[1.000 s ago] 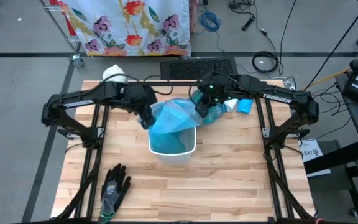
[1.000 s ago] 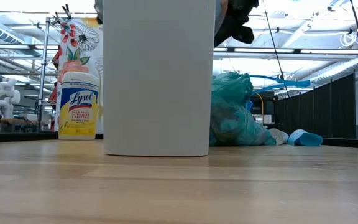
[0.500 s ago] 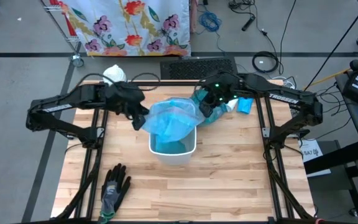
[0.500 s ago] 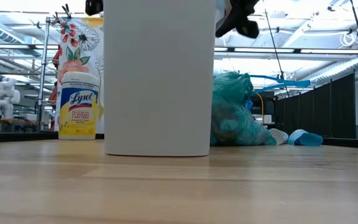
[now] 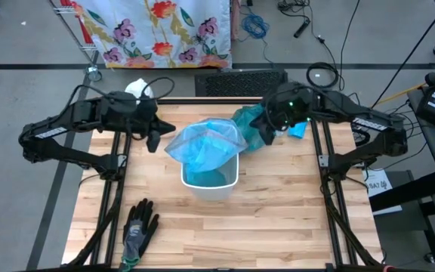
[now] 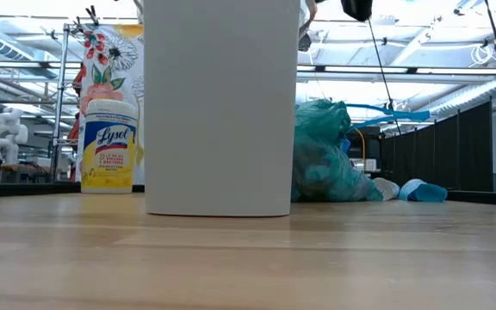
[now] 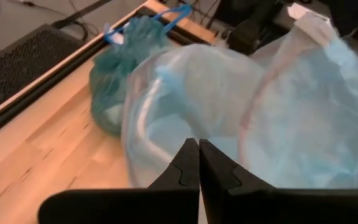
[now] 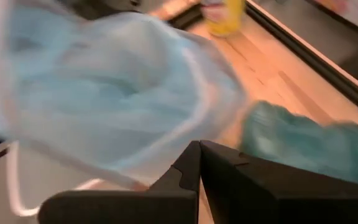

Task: Place trash/remove bag and relplace
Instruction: Insert the light blue trash bag into the white trash bin

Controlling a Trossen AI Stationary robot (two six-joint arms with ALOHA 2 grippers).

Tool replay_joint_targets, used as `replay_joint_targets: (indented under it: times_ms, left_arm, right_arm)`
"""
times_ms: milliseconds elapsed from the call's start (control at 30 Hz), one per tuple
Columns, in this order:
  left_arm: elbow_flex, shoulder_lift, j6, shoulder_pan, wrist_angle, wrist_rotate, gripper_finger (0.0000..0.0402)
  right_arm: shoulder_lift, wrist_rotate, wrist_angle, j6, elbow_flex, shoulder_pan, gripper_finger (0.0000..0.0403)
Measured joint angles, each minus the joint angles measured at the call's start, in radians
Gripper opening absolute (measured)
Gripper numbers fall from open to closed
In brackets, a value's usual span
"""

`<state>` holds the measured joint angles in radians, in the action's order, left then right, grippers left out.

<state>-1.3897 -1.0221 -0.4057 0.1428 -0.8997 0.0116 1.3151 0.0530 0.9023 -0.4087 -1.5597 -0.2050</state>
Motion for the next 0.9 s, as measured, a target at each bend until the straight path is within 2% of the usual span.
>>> replay_joint_targets:
  times_ms: [300, 500, 567, 733, 900]
  left_arm:
    - [0.0, -0.101, 0.072, -0.001, 0.084, 0.038, 0.0]
    - [-0.001, -0.122, 0.1, -0.001, 0.221, 0.036, 0.0]
    - [-0.001, -0.124, 0.105, -0.001, 0.29, 0.003, 0.0]
    - [-0.001, -0.143, 0.095, -0.017, 0.427, -0.169, 0.0]
    - [-0.001, -0.19, 0.019, -0.06, 0.437, -0.181, 0.0]
  right_arm:
    - [0.066, 0.009, -0.23, 0.101, 0.0, 0.113, 0.0]
    - [0.101, 0.178, -0.317, 0.165, 0.0, 0.19, 0.0]
    - [0.106, 0.208, -0.327, 0.169, 0.0, 0.219, 0.0]
    - [0.107, 0.242, -0.332, 0.171, 0.0, 0.288, 0.0]
    - [0.107, 0.242, -0.417, 0.17, 0.0, 0.351, 0.0]
